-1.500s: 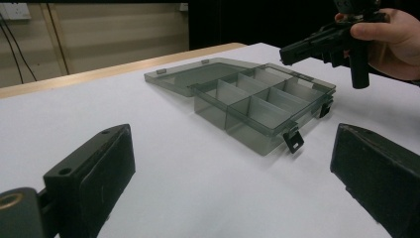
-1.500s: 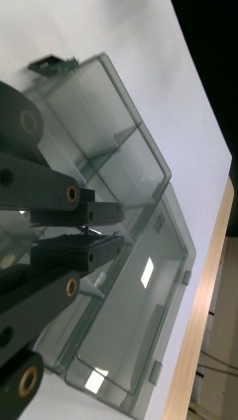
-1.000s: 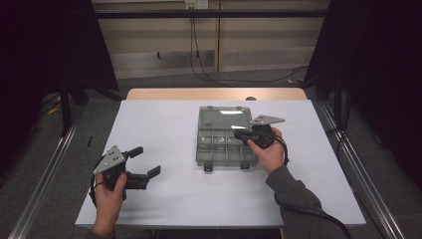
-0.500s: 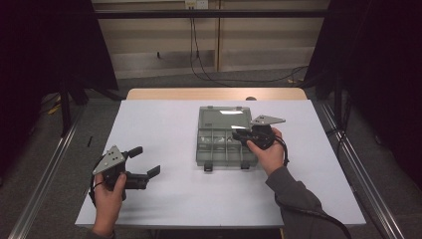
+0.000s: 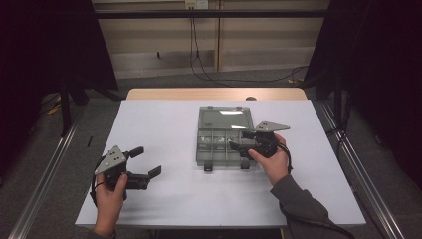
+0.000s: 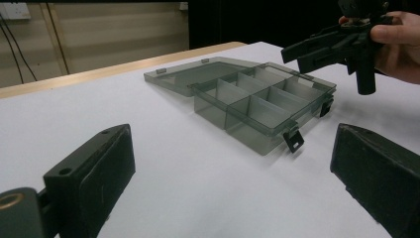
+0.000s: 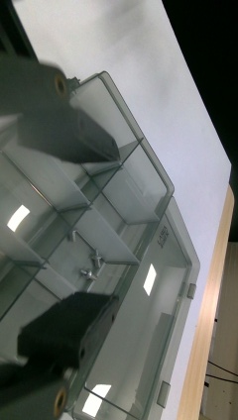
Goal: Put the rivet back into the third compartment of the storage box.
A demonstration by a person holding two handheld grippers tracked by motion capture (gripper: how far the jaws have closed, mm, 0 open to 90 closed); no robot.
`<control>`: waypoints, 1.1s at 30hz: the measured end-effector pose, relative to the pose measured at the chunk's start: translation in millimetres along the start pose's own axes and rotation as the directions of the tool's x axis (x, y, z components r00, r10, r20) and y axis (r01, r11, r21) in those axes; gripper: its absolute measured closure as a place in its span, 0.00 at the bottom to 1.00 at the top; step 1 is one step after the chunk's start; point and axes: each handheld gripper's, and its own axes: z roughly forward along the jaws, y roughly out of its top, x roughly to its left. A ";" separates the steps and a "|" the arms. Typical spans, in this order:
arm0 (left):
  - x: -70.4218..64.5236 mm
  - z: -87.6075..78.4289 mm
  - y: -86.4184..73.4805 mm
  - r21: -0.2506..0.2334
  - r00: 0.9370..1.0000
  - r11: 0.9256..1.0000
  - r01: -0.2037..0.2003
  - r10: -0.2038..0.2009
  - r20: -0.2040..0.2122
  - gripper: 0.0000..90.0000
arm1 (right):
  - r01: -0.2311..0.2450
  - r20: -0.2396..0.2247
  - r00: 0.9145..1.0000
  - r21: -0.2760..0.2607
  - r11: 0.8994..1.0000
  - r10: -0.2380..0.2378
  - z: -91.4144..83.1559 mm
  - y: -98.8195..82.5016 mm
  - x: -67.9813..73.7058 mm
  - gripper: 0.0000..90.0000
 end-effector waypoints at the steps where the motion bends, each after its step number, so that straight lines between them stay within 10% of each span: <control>1: -0.1 -0.1 0.1 0.000 1.000 1.000 0.000 0.000 0.000 0.04 | 0.001 0.002 1.000 0.001 1.000 -0.001 -0.9 -0.9 0.7 0.25; 12: -0.6 -0.4 0.5 -0.016 1.000 1.000 0.007 -0.007 0.003 0.04 | 0.000 -0.020 1.000 -0.021 1.000 -0.001 -11.7 -10.6 8.1 0.14; 25: -1.4 1.6 -0.3 -0.006 1.000 1.000 0.007 -0.007 0.000 0.04 | 0.065 -0.111 0.992 -0.001 0.998 -0.064 -14.4 -21.9 28.0 0.82; 33: 0.2 1.1 -1.2 0.000 1.000 1.000 0.004 -0.004 -0.001 0.04 | 0.078 -0.117 0.990 0.008 0.997 -0.077 -9.7 -23.3 34.3 1.00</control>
